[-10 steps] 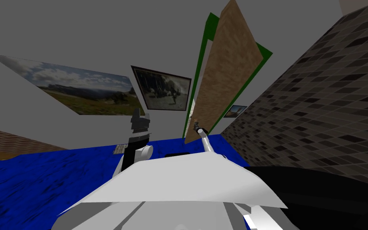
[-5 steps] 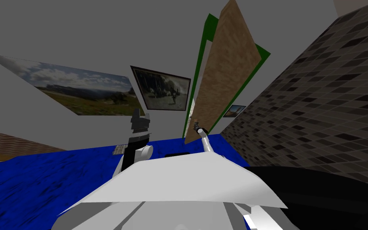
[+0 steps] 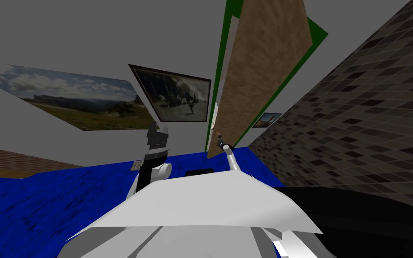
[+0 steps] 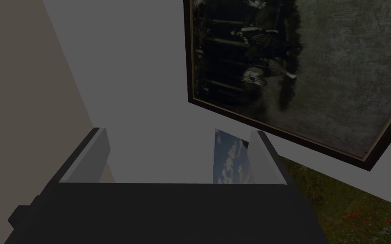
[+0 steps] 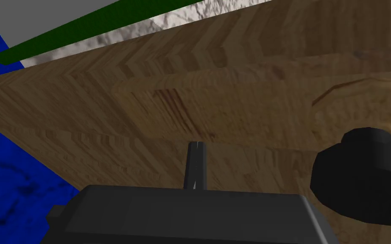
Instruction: Pull the door open
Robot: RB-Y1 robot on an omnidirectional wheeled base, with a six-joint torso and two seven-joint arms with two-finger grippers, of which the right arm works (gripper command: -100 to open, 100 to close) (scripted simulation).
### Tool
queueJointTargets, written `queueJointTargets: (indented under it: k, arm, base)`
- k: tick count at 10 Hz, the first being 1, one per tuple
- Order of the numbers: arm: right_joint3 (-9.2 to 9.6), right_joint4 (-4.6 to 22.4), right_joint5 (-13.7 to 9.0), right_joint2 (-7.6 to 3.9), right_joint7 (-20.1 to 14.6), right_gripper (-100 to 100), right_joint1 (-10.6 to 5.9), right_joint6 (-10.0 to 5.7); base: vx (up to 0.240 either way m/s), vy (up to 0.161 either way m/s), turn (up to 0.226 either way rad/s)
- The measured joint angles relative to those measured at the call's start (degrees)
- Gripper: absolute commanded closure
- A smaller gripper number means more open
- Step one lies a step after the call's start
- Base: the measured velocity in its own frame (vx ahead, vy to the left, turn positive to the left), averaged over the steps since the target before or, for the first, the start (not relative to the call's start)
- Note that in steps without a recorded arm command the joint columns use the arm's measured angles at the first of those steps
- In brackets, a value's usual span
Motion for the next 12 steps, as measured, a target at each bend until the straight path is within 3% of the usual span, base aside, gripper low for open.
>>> queueJointTargets:
  k: [1, 6, 9, 12]
  arm:
    - [-0.45, -0.02, -1.37, -0.13, -0.68, -100, 0.23, 1.15]
    - [-2.33, -0.61, -10.28, -0.23, -2.04, -100, 0.91, 4.51]
    - [-4.01, -1.51, -16.00, 0.09, -3.87, -100, 1.40, 7.58]
    - [-4.89, -2.06, -20.13, 0.41, -5.01, -100, 1.76, 9.37]
  base:
    - [-0.029, -0.066, 0.007]
    - [-0.042, -0.018, -0.010]
    - [-0.044, -0.035, -0.007]
    - [-0.029, -0.020, -0.005]
